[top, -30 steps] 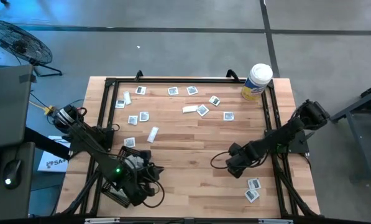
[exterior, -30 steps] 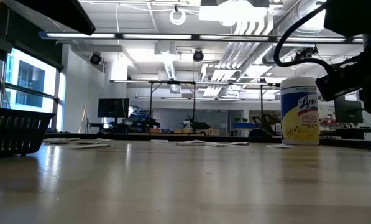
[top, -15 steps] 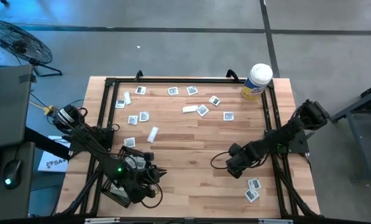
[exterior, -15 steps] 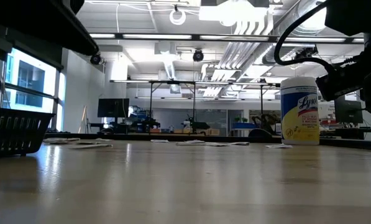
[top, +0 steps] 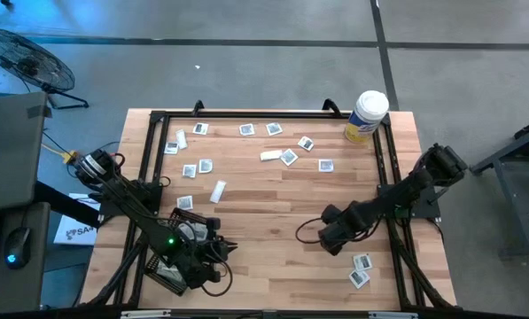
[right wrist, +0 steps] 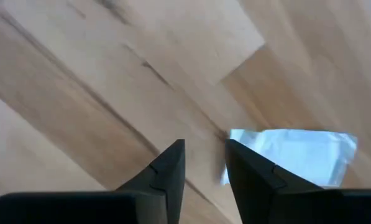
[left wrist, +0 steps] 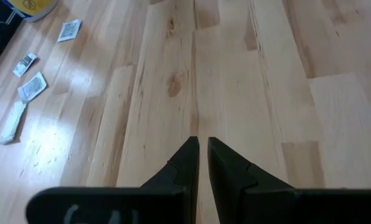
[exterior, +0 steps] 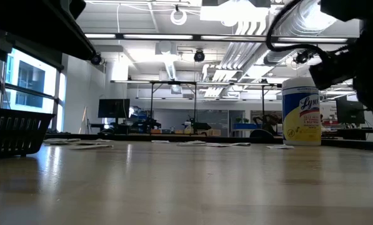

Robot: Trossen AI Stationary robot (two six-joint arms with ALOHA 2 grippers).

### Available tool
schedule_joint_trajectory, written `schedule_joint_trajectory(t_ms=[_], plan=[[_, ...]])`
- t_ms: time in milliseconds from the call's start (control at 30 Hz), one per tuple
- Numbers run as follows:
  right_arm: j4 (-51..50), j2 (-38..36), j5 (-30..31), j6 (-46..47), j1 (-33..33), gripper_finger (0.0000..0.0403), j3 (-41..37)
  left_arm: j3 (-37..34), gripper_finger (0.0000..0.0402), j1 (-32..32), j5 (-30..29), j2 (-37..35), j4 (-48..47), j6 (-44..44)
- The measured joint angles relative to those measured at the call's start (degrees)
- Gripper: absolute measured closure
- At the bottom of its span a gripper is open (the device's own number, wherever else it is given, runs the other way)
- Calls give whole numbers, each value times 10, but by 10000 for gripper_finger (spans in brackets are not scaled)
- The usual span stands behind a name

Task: Pick & Place First Aid Supplies
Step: Put the bandage into the bottom black bin

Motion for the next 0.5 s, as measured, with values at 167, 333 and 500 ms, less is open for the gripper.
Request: schedule_joint_trajectory(t_ms=[167, 333, 500], plan=[[-3, 0, -13, 19, -1, 307, -25, 0, 371, 0, 10, 0, 0, 0], [29, -3, -28, 21, -4, 322, -48, 0, 371, 0, 10, 0, 0, 0], [11, -1, -30, 21, -4, 321, -38, 0, 371, 0, 9, 0, 0, 0]])
